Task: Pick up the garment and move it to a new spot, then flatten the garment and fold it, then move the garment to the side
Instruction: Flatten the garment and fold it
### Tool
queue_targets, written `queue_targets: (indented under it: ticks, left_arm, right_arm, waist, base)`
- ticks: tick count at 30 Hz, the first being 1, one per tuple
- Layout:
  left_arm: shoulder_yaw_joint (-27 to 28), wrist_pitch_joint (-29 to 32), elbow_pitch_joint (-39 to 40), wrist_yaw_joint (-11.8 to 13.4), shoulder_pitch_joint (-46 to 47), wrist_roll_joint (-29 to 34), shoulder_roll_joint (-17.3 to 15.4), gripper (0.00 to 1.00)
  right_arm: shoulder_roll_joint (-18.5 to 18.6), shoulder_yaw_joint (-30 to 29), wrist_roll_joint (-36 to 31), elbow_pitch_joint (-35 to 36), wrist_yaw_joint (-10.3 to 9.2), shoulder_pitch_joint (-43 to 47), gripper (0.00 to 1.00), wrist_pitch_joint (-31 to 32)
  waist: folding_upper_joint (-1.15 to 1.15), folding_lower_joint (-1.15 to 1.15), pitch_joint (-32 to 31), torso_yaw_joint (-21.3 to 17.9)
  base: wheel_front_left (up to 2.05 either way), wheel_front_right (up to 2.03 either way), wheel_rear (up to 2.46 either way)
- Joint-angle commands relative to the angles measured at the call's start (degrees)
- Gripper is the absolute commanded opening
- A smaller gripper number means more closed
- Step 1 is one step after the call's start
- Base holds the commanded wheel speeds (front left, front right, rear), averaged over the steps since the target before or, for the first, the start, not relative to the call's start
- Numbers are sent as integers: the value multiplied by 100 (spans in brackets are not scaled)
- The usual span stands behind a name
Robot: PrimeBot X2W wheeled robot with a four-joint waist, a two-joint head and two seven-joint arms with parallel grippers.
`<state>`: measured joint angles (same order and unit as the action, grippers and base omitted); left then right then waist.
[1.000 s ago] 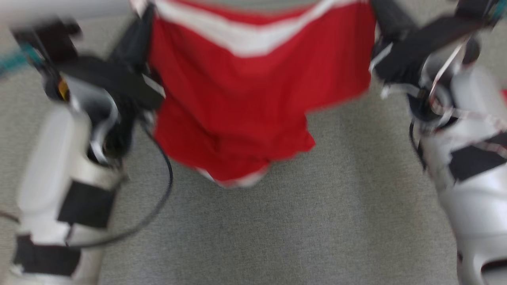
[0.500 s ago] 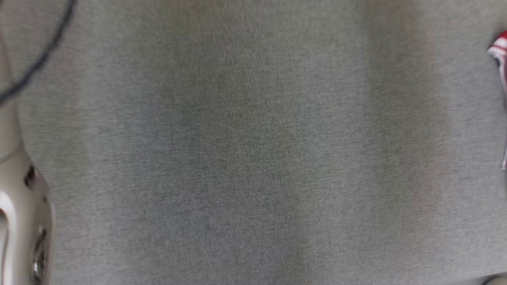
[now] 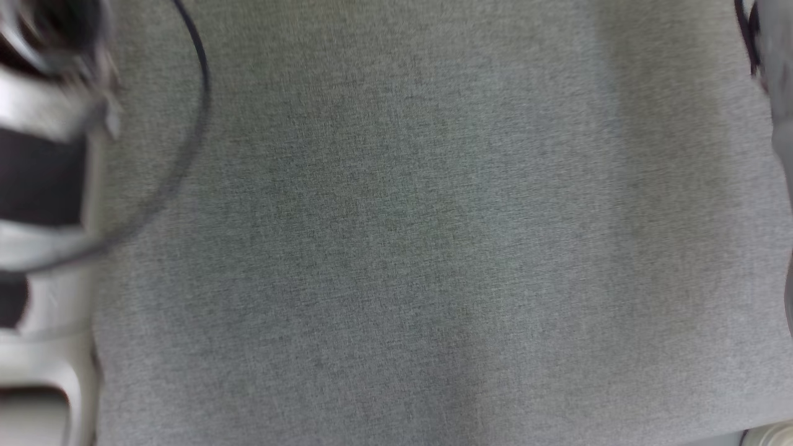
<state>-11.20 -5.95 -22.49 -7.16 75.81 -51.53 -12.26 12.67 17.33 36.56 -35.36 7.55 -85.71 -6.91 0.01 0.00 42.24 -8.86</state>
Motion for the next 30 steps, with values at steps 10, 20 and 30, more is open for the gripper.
queue_targets:
  ticks: [10,20,30]
  left_arm:
    - [-944,-52,797,-27,-2443,-858,-488,0]
    - [-1633,-383,974,302,-4686,-301,-930,0]
    - [-2050,-127,1237,823,-6228,-467,-893,0]
  right_arm:
    - [1103,487,688,1315,-15,2287,0,1222]
    - [1626,180,1070,2795,-15,5085,0,3191]
    - [1714,-637,907,4053,-15,7548,0,5614]
  waist:
    - [-1,0,-1416,333]
    - [-1,0,-2682,467]
    - [-1,0,-3264,647]
  base:
    - [0,0,0]
    - [0,0,0]
    - [0,0,0]
